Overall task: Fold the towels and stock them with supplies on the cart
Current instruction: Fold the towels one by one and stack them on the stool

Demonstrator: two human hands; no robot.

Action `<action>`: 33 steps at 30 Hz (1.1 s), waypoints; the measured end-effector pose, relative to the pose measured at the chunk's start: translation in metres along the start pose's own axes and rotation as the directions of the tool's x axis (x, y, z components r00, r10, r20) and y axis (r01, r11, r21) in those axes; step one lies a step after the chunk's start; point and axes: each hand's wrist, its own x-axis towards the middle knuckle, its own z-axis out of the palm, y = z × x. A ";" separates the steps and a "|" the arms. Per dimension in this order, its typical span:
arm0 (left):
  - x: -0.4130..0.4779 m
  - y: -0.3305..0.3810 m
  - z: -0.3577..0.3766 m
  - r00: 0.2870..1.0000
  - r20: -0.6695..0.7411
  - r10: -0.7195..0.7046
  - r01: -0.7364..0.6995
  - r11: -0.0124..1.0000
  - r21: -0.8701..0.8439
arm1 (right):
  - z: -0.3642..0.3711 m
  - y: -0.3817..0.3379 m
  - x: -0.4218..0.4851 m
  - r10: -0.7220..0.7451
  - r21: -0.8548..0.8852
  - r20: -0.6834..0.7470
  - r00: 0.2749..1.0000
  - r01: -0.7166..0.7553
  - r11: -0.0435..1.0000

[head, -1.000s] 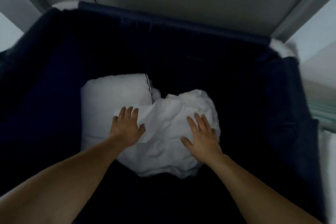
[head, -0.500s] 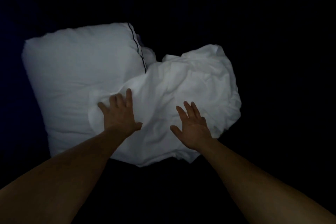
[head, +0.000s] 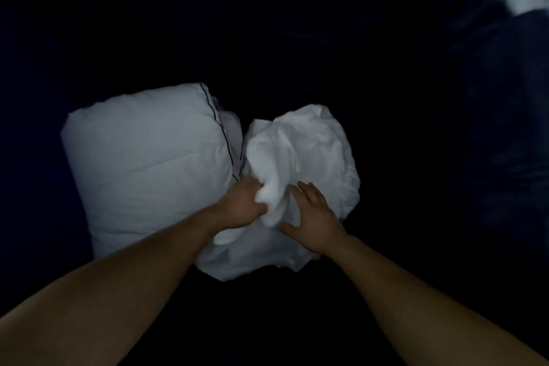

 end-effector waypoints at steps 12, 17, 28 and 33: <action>-0.122 0.285 -0.089 0.898 -0.247 0.365 -0.404 0.906 -0.128 | -0.190 -0.053 -0.099 0.099 0.464 -0.458 0.883 0.143 0.874; -0.147 0.357 -0.097 0.817 -0.501 0.286 -0.403 0.905 -0.140 | -0.265 -0.072 -0.156 0.112 0.612 -0.584 0.804 0.345 0.712; -0.219 0.391 -0.054 0.917 -0.259 0.303 -0.355 0.917 -0.184 | -0.402 -0.115 -0.321 0.153 0.831 -0.502 0.851 0.425 0.360; -0.245 0.436 -0.012 0.834 -0.256 0.489 -0.524 0.847 -0.088 | -0.439 -0.138 -0.394 0.105 0.878 -0.459 0.882 0.432 0.207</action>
